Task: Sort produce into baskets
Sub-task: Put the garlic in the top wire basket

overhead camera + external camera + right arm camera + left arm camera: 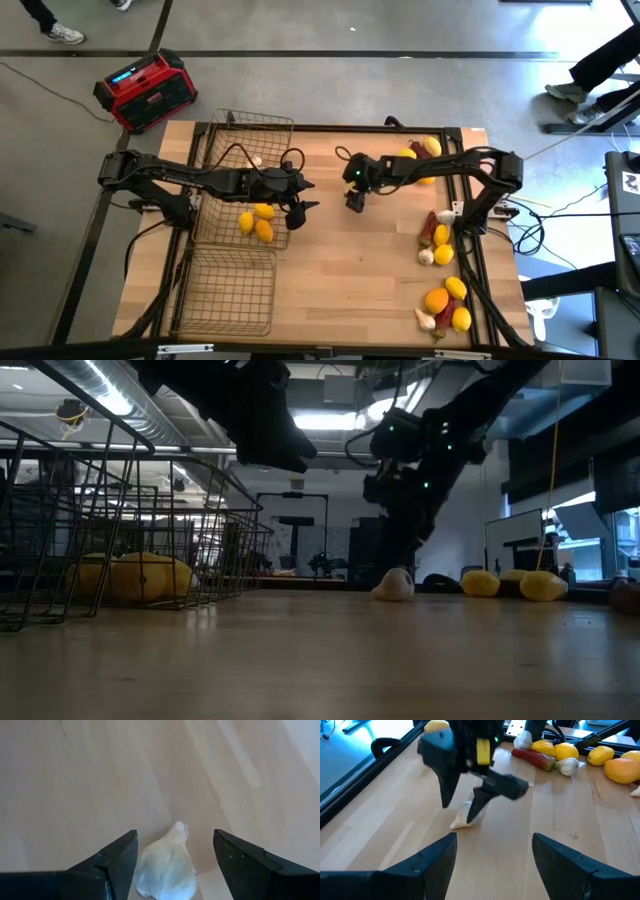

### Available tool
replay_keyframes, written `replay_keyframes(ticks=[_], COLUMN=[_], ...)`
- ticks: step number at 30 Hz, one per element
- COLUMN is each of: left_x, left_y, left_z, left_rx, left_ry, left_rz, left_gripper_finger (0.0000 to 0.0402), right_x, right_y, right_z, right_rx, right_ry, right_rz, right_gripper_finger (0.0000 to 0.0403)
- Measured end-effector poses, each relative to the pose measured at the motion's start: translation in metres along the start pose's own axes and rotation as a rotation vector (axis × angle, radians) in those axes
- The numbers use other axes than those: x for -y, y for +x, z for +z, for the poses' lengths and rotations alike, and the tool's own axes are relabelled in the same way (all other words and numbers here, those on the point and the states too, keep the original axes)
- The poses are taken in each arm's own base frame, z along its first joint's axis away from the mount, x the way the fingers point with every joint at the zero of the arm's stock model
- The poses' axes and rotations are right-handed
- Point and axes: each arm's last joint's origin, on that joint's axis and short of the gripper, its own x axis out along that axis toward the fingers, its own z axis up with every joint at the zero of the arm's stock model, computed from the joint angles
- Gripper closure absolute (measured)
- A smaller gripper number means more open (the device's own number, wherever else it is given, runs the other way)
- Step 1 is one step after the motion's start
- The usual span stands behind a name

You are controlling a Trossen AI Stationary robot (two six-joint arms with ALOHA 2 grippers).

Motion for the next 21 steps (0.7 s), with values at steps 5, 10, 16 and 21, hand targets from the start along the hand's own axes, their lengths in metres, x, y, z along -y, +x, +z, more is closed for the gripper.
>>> replay_keyframes(ticks=[5, 10, 16, 21], left_x=[0.000, 0.000, 0.000, 0.000], left_y=[0.000, 0.000, 0.000, 0.000], left_z=[0.000, 0.000, 0.000, 0.000], left_rx=[0.000, 0.000, 0.000, 0.000], left_ry=[-0.007, -0.007, -0.006, -0.007], left_rz=[0.000, 0.000, 0.000, 0.000], left_gripper_finger=[0.0147, 0.0147, 0.0147, 0.0147], right_x=[0.000, 0.002, 0.003, 0.003], right_y=[0.013, 0.013, 0.012, 0.012], right_z=[-0.006, -0.012, -0.014, -0.014], right_rx=[-0.053, -0.106, -0.132, -0.129], right_ry=[-0.002, -0.010, -0.039, -0.051], right_rz=[-0.019, -0.048, -0.053, -0.052], right_gripper_finger=[0.0149, 0.0149, 0.0168, 0.0214])
